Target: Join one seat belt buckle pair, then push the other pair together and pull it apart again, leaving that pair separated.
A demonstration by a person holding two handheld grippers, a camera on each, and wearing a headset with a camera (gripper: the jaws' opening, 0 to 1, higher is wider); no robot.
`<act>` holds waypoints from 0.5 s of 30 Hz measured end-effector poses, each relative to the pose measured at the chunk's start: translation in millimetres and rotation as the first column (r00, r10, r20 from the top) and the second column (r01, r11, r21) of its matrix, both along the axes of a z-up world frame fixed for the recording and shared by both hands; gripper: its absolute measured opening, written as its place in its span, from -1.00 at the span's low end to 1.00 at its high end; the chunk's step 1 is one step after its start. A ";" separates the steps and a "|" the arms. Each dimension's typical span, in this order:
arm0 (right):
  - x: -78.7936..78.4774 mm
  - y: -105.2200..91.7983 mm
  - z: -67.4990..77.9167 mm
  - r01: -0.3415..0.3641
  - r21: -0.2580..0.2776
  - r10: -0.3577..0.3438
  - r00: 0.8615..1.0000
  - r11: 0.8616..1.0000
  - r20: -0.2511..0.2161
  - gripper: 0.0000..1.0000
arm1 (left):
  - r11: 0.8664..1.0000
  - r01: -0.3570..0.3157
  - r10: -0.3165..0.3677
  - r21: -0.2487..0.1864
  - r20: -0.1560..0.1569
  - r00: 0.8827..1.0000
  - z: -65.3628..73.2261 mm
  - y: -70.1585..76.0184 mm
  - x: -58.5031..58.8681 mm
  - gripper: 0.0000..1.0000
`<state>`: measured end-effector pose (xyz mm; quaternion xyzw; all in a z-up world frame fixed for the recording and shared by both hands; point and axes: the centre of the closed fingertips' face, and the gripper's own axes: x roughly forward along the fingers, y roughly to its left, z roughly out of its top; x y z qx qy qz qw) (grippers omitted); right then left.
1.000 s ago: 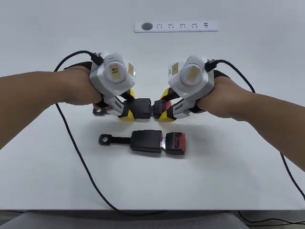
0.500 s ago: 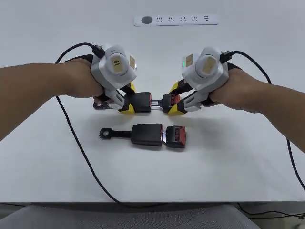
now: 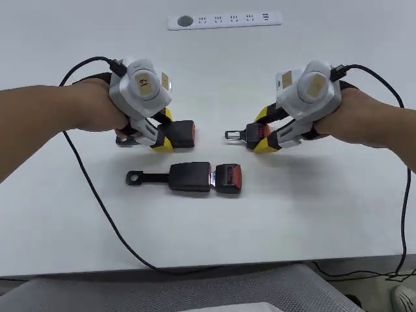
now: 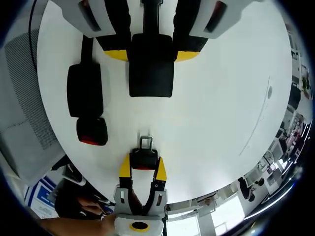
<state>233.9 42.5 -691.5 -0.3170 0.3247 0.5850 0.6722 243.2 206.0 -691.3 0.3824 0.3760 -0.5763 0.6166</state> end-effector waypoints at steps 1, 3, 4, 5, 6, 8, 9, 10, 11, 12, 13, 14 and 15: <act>-1.3 -4.8 0.2 0.005 -0.006 -0.005 1.000 1.000 -0.002 -0.36 | 1.000 0.002 -0.002 0.001 0.000 1.000 -0.3 0.3 0.4 -0.35; -2.2 -17.0 -1.1 0.012 -0.022 -0.012 1.000 1.000 -0.002 -0.36 | 1.000 0.004 -0.004 0.005 0.002 1.000 0.4 -0.3 -0.5 -0.35; -1.8 -23.9 -2.1 0.016 -0.028 -0.016 1.000 0.999 -0.003 -0.36 | 1.000 0.007 -0.007 0.006 0.003 1.000 0.1 0.0 -0.2 -0.35; -3.2 -27.7 0.6 0.018 -0.032 -0.018 1.000 0.999 -0.002 -0.35 | 1.000 0.010 -0.010 0.006 0.006 1.000 0.0 0.2 -0.1 -0.35; -4.1 -32.7 1.5 0.018 -0.035 -0.018 1.000 0.999 -0.002 -0.35 | 1.000 0.012 -0.013 0.006 0.008 1.000 0.2 0.7 0.1 -0.35; -2.8 -39.0 -0.4 0.021 -0.043 -0.021 1.000 0.999 -0.002 -0.35 | 1.000 0.011 -0.011 0.005 0.009 1.000 0.3 0.7 0.2 -0.35; -4.6 -40.9 0.1 0.015 -0.048 -0.015 1.000 0.999 0.001 -0.35 | 1.000 0.011 -0.011 0.004 0.009 1.000 0.3 0.7 0.1 -0.35; -5.4 -42.3 -0.4 0.010 -0.055 -0.010 1.000 0.998 0.002 -0.34 | 1.000 0.009 -0.009 0.004 0.010 1.000 0.3 0.7 0.0 -0.35; -7.1 -44.8 -0.8 -0.005 -0.070 0.006 1.000 0.998 0.011 -0.33 | 1.000 0.009 -0.009 0.005 0.011 1.000 0.4 0.8 0.0 -0.35; -6.9 -42.9 0.4 0.014 -0.055 -0.014 1.000 0.998 0.001 -0.33 | 1.000 0.008 -0.008 0.005 0.012 1.000 -0.1 1.2 0.5 -0.35; -5.8 -42.3 0.0 0.013 -0.057 -0.013 1.000 0.998 -0.001 -0.33 | 1.000 0.002 -0.002 0.006 0.012 1.000 -0.8 2.0 1.4 -0.34; -5.2 -42.0 -0.2 0.020 -0.056 -0.021 1.000 0.998 -0.007 -0.32 | 1.000 0.003 -0.004 0.010 0.014 1.000 -0.8 2.1 1.3 -0.34; -0.8 -43.6 -3.3 0.023 -0.051 -0.024 1.000 0.998 -0.007 -0.30 | 1.000 0.007 -0.007 0.013 0.016 1.000 -0.8 2.0 1.3 -0.34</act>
